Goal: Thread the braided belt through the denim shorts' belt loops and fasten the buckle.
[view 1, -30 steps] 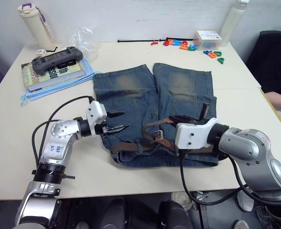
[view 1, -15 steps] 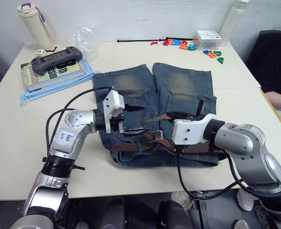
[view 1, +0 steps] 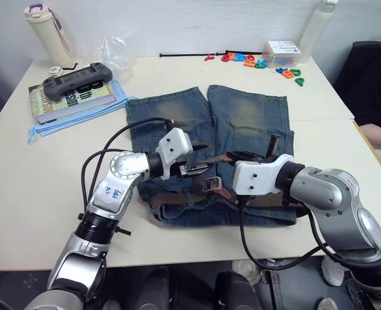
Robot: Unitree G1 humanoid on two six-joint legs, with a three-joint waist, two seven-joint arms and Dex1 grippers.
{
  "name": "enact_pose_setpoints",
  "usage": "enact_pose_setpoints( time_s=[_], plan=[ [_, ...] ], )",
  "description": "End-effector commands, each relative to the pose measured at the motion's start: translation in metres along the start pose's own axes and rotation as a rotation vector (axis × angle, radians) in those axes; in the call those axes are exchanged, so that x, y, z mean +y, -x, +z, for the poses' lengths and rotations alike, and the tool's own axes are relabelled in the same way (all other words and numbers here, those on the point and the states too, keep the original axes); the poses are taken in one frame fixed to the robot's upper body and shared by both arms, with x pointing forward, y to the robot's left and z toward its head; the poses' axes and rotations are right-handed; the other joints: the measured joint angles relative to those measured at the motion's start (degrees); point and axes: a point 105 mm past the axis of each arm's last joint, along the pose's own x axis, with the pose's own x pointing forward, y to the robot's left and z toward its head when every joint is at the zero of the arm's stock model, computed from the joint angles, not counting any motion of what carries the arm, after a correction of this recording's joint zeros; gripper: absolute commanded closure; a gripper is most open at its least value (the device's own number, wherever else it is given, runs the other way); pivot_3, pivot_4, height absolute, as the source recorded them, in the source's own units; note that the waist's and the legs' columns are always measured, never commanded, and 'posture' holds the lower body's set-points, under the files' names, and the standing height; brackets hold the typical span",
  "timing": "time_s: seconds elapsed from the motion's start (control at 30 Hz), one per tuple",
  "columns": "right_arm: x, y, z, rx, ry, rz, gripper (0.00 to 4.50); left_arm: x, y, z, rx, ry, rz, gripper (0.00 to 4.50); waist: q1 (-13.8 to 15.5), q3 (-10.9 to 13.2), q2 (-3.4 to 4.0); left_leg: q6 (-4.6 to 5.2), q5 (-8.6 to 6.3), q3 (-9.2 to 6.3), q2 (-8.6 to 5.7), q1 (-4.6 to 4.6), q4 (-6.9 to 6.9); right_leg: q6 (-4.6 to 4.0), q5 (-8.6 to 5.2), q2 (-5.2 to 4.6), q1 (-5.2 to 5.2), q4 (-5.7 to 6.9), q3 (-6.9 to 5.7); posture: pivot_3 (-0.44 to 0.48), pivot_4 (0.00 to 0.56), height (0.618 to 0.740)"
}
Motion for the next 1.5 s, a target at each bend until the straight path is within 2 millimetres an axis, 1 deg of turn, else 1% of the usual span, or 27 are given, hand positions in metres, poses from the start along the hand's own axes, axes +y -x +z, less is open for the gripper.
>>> enact_pose_setpoints(
  time_s=[0.03, 0.07, 0.1, 0.23, 0.5, 0.57, 0.6, 0.63, 0.67, 0.7, 0.77, 0.83, 0.93, 1.0, 1.07, 1.1, 1.17, 1.2, 1.33, 1.43, 1.5],
  plan=[
    [-0.005, 0.004, 0.010, -0.031, 0.032, -0.026, 4.50, 0.003, 0.007, 0.002, 0.014, -0.026, 0.021, 3.63, -0.01, 0.00, 0.00, 0.00, 0.00, 0.00, 0.00, 0.00, 0.00, 0.00, 0.00, 0.00, 0.00, 0.00, 0.00, 0.000, 0.150, 0.684],
    [-0.005, 0.004, 0.010, -0.030, 0.032, -0.027, 4.50, 0.002, 0.009, 0.000, 0.024, -0.023, 0.017, 4.11, -0.05, 0.00, 0.00, 0.00, 0.00, 0.00, 0.00, 0.00, 0.00, 0.00, 0.00, 0.00, 0.00, 0.00, 0.00, 0.000, 0.150, 0.684],
    [-0.006, 0.004, 0.010, -0.029, 0.032, -0.028, 4.50, 0.002, 0.010, -0.003, 0.033, -0.018, 0.018, 4.46, -0.06, 0.00, 0.00, 0.00, 0.00, 0.00, 0.00, 0.00, 0.00, 0.00, 0.00, 0.00, 0.00, -0.01, 0.00, 0.000, 0.150, 0.684],
    [-0.007, 0.005, 0.011, -0.030, 0.029, -0.032, 4.50, 0.000, 0.013, -0.009, 0.060, -0.009, 0.025, 4.46, 0.00, 0.00, 0.00, 0.00, 0.00, -0.01, 0.01, 0.00, 0.00, 0.00, 0.00, 0.00, 0.00, -0.03, 0.00, 0.000, 0.150, 0.684],
    [-0.011, 0.004, 0.013, -0.030, -0.039, -0.070, 4.50, 0.005, 0.011, -0.008, 0.027, 0.006, 0.093, 4.46, 0.02, 0.00, 0.00, 0.00, 0.00, -0.02, 0.01, 0.00, 0.00, 0.00, 0.00, 0.00, 0.00, -0.15, 0.00, 0.000, 0.150, 0.684],
    [-0.016, 0.004, 0.012, -0.018, -0.069, -0.102, 3.60, 0.005, 0.011, -0.010, 0.022, 0.024, 0.103, 4.50, -0.01, 0.00, 0.00, 0.00, 0.00, -0.02, 0.01, 0.00, 0.00, 0.00, 0.00, 0.00, 0.00, -0.15, 0.00, 0.000, 0.150, 0.684],
    [-0.017, 0.005, 0.010, -0.009, -0.105, -0.115, 3.35, 0.006, 0.011, -0.011, 0.018, 0.038, 0.114, 4.50, -0.07, 0.00, 0.00, 0.00, 0.00, -0.02, 0.01, 0.00, -0.01, 0.00, 0.00, 0.00, 0.00, -0.15, 0.00, 0.000, 0.150, 0.684],
    [-0.019, 0.008, 0.007, 0.008, -0.151, -0.133, 2.85, 0.006, 0.011, -0.012, 0.012, 0.068, 0.129, 4.50, -0.07, 0.00, 0.00, 0.00, 0.00, -0.03, 0.01, 0.00, -0.01, 0.00, 0.00, 0.00, -0.01, -0.15, 0.00, 0.000, 0.150, 0.684],
    [-0.020, 0.012, 0.003, 0.024, -0.207, -0.144, 2.48, 0.007, 0.011, -0.014, 0.004, 0.099, 0.146, 4.50, -0.01, 0.00, 0.00, 0.00, 0.00, -0.03, 0.01, 0.01, -0.02, 0.00, 0.00, 0.00, -0.01, -0.14, 0.00, 0.000, 0.150, 0.684],
    [-0.019, 0.016, 0.000, 0.036, -0.273, -0.148, 1.94, 0.008, 0.011, -0.015, -0.004, 0.124, 0.160, 4.50, 0.08, 0.00, 0.00, 0.00, 0.00, -0.04, 0.02, 0.00, -0.02, 0.00, 0.00, 0.00, -0.01, -0.13, 0.00, 0.000, 0.150, 0.684],
    [-0.015, 0.023, -0.006, 0.057, -0.400, -0.152, 1.23, 0.008, 0.012, -0.015, -0.020, 0.166, 0.184, 4.50, 0.26, 0.00, 0.00, 0.00, 0.00, -0.07, 0.03, -0.02, -0.01, 0.00, 0.00, 0.00, 0.00, -0.10, -0.01, 0.000, 0.150, 0.684],
    [-0.012, 0.027, -0.009, 0.073, -0.494, -0.159, 1.23, 0.009, 0.013, -0.014, -0.030, 0.184, 0.190, 4.50, 0.28, 0.00, 0.00, 0.01, -0.01, -0.08, 0.02, -0.04, -0.01, 0.00, 0.00, 0.00, 0.03, -0.10, -0.02, 0.000, 0.150, 0.684],
    [0.002, 0.028, -0.010, 0.062, -0.747, -0.156, 1.23, 0.009, 0.013, -0.009, -0.085, 0.239, 0.214, 4.50, 0.11, 0.00, 0.00, 0.01, -0.01, -0.11, 0.03, -0.04, -0.02, 0.00, 0.00, 0.00, 0.02, -0.11, -0.03, 0.000, 0.150, 0.684],
    [0.010, 0.027, -0.007, 0.052, -0.857, -0.142, 1.23, 0.010, 0.014, -0.007, -0.112, 0.258, 0.222, 4.50, -0.07, 0.00, 0.01, -0.02, -0.03, -0.20, 0.06, -0.01, -0.03, -0.01, 0.00, 0.01, -0.01, -0.11, -0.01, 0.000, 0.150, 0.684],
    [0.013, 0.022, -0.001, 0.016, -0.960, -0.140, 1.23, 0.008, 0.013, -0.005, -0.132, 0.259, 0.216, 4.50, -0.10, 0.00, 0.01, -0.03, -0.03, -0.20, 0.06, 0.00, -0.04, -0.01, 0.00, 0.01, -0.02, -0.10, -0.01, 0.000, 0.150, 0.684],
    [0.015, 0.020, 0.003, 0.003, -0.989, -0.131, 1.46, 0.007, 0.013, -0.004, -0.136, 0.259, 0.214, 4.50, -0.10, 0.00, 0.02, -0.03, -0.03, -0.20, 0.06, 0.00, -0.04, -0.01, 0.00, 0.01, -0.02, -0.11, 0.00, 0.000, 0.150, 0.684],
    [0.016, 0.017, 0.013, -0.045, -1.027, -0.106, 2.08, 0.006, 0.012, -0.002, -0.149, 0.257, 0.209, 4.50, -0.03, 0.01, 0.02, -0.04, -0.04, -0.22, 0.04, 0.01, -0.06, -0.01, 0.00, 0.01, -0.04, -0.10, 0.02, 0.000, 0.150, 0.684],
    [0.017, 0.016, 0.017, -0.058, -1.037, -0.092, 2.50, 0.006, 0.011, 0.000, -0.157, 0.258, 0.206, 4.50, -0.03, 0.01, 0.02, -0.04, -0.04, -0.22, 0.03, 0.00, -0.05, -0.01, 0.00, 0.01, -0.04, -0.10, 0.02, 0.000, 0.150, 0.684],
    [0.027, 0.008, 0.022, -0.056, -1.065, -0.048, 4.47, 0.005, 0.010, 0.008, -0.191, 0.238, 0.186, 4.50, 0.00, 0.01, 0.02, -0.03, -0.06, -0.24, 0.02, 0.00, -0.09, -0.01, 0.00, 0.01, -0.04, -0.12, 0.02, 0.000, 0.150, 0.684],
    [0.034, 0.001, 0.024, -0.051, -1.078, -0.022, 4.47, 0.005, 0.011, 0.011, -0.204, 0.225, 0.184, 4.50, -0.07, 0.01, 0.02, -0.03, -0.06, -0.24, -0.01, 0.00, -0.14, -0.01, 0.00, 0.01, -0.06, -0.15, 0.02, 0.000, 0.150, 0.684],
    [0.049, -0.005, 0.023, -0.009, -1.073, 0.021, 4.47, 0.008, 0.011, 0.017, -0.224, 0.215, 0.195, 4.50, -0.05, 0.01, 0.02, -0.04, -0.06, -0.23, -0.01, 0.01, -0.16, -0.01, 0.00, 0.01, -0.06, -0.15, 0.02, 0.000, 0.150, 0.684]
  ],
)
